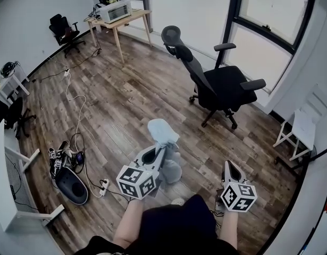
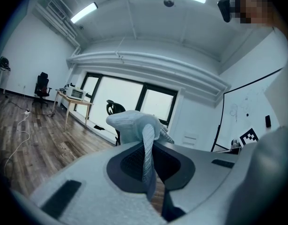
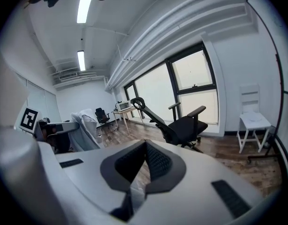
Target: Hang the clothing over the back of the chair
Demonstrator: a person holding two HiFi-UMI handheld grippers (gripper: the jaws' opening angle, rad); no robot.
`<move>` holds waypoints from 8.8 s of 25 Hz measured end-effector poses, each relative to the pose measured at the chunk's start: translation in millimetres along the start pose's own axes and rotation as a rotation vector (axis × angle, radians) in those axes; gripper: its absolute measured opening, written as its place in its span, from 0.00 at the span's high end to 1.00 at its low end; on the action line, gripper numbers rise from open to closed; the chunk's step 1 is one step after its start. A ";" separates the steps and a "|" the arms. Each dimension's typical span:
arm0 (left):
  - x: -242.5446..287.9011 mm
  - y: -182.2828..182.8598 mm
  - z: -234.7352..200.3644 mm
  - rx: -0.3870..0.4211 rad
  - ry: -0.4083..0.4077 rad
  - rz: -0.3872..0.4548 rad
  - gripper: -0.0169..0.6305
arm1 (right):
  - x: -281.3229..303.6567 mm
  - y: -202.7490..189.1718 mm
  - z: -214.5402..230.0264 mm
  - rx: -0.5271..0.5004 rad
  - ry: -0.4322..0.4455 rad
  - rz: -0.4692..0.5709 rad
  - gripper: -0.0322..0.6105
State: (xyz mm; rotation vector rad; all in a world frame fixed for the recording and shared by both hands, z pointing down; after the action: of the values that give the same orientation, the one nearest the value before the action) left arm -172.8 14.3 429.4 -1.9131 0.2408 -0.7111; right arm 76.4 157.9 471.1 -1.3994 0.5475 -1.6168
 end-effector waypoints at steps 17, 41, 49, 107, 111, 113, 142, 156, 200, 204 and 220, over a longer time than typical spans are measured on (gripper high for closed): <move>93.8 39.5 -7.8 0.022 0.008 -0.016 0.95 | 63.7 53.0 57.8 0.018 0.004 -0.012 0.95; 295.5 157.5 -38.8 0.053 0.012 0.016 0.95 | 216.2 201.2 151.7 -0.048 0.063 -0.031 0.95; 348.0 177.6 -27.4 0.089 -0.032 0.001 0.95 | 249.6 221.8 174.3 -0.057 0.088 -0.033 0.95; 630.3 486.6 -163.5 0.345 -0.211 0.067 0.95 | 487.7 427.7 198.1 0.011 0.015 0.038 0.95; 621.0 500.8 -195.9 0.351 -0.159 0.093 0.95 | 514.7 438.3 180.8 -0.005 0.049 0.030 0.95; 613.9 508.6 -212.8 0.351 -0.129 0.106 0.95 | 527.6 443.7 170.7 -0.014 0.068 0.027 0.95; 340.7 537.4 -368.3 0.187 0.362 0.428 0.95 | 627.1 485.1 27.5 -0.274 0.382 -0.032 0.95; 225.6 499.0 -445.5 0.027 0.647 0.470 0.95 | 626.3 490.8 22.1 -0.299 0.378 -0.028 0.95; 424.9 167.4 -448.6 -0.720 0.252 0.063 0.75 | 597.3 414.1 81.8 -0.246 0.190 -0.135 0.95; 420.6 151.2 -425.2 -0.761 0.252 0.047 0.61 | 578.4 403.5 94.9 -0.237 0.198 -0.144 0.95; 390.0 133.0 -270.4 -0.592 0.193 0.000 0.56 | 451.7 336.3 138.9 -0.215 0.263 -0.149 0.95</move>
State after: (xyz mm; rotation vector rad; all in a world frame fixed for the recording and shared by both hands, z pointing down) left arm 4.7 -433.4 534.1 -2.3985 0.6278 -0.8938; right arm 341.7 -357.8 482.9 -1.4181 0.8063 -1.9236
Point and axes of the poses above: the fingertips, and each gripper's own axes: x forward along the fingers, z to its right, y out of its top, the point moved 5 cm from there along -x, backward along the fingers, and after that the axes turned 12 degrees about -z, right-handed, at the moved point
